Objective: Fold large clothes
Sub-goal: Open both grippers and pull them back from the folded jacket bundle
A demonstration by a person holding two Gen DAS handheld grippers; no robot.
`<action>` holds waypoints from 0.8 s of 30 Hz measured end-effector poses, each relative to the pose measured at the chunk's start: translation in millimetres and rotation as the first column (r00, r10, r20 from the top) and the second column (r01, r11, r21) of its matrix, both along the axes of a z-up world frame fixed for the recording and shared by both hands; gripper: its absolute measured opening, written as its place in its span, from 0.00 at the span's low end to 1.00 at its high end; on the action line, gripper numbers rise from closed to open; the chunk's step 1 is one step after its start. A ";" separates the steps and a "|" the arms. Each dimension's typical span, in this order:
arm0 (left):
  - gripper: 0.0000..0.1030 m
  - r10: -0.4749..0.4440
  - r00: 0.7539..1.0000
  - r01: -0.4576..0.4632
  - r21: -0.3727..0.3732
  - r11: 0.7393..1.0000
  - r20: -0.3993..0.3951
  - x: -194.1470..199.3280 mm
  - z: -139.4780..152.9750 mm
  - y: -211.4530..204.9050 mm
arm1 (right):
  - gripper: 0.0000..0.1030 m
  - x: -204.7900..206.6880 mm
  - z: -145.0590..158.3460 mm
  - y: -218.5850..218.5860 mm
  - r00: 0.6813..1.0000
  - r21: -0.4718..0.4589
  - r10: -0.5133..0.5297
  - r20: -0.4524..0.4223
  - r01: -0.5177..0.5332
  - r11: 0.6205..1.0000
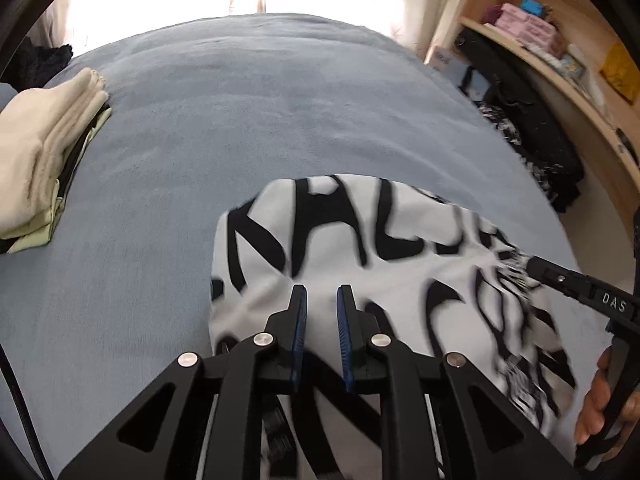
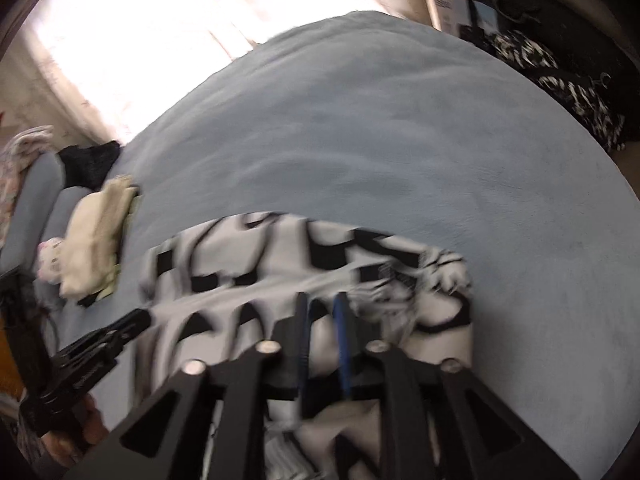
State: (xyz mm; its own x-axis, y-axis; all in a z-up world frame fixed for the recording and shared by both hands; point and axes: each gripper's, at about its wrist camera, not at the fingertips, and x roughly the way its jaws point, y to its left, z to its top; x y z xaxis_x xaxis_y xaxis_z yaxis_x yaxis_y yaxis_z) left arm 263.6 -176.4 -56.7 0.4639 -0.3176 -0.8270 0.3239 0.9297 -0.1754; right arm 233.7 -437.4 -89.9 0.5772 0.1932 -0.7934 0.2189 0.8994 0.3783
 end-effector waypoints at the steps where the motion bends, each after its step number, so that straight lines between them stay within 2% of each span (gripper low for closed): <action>1: 0.14 -0.008 1.000 0.008 -0.006 1.000 0.002 -10.3 4.0 1.0 | 0.39 -9.8 8.1 6.6 1.000 0.006 0.023 0.019 -0.023 1.000; 4: 0.14 -0.031 1.000 0.030 -0.024 0.999 -0.005 -42.4 12.3 2.9 | 0.42 -32.2 19.9 35.1 0.995 0.009 0.073 0.063 -0.073 0.997; 9: 0.14 -0.028 0.998 0.025 -0.053 0.998 -0.054 -98.7 5.0 13.7 | 0.42 -67.0 11.1 70.9 0.990 0.031 0.124 0.071 -0.126 0.992; 13: 0.14 -0.029 1.000 0.029 -0.032 0.999 -0.004 -132.1 -1.0 21.7 | 0.42 -94.8 -11.7 84.3 0.989 0.019 0.145 0.032 -0.145 0.989; 17: 0.13 0.004 1.000 -0.005 -0.027 1.000 -0.013 -136.4 -13.2 35.3 | 0.40 -120.7 -30.6 71.4 0.997 -0.112 0.075 -0.003 -0.075 0.991; 18: 0.13 0.012 1.000 -0.013 -0.045 0.999 -0.025 -135.3 -15.6 40.0 | 0.36 -126.0 -32.2 65.5 0.998 -0.127 0.059 0.001 -0.059 0.990; 19: 0.12 0.013 1.000 -0.014 -0.051 0.999 -0.027 -134.7 -16.8 42.8 | 0.30 -132.9 -32.8 56.5 0.999 -0.113 0.045 0.011 -0.044 0.993; 22: 0.11 0.023 1.000 -0.024 -0.034 0.999 -0.016 -133.2 -16.9 45.4 | 0.29 -145.4 -30.3 42.6 0.999 -0.056 0.021 0.027 -0.020 0.998; 24: 0.11 0.030 0.999 -0.031 -0.039 0.999 -0.018 -133.0 -18.1 47.5 | 0.29 -148.3 -28.9 41.2 0.999 -0.053 0.015 0.028 -0.014 0.998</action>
State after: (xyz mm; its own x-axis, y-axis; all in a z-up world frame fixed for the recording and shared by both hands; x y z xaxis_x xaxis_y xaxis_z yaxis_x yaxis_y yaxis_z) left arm 130.6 -128.9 -74.8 0.4593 -0.3357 -0.8224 0.2918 0.9315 -0.2173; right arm 85.4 -396.2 -118.8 0.5972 0.1598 -0.7860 0.1957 0.9213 0.3360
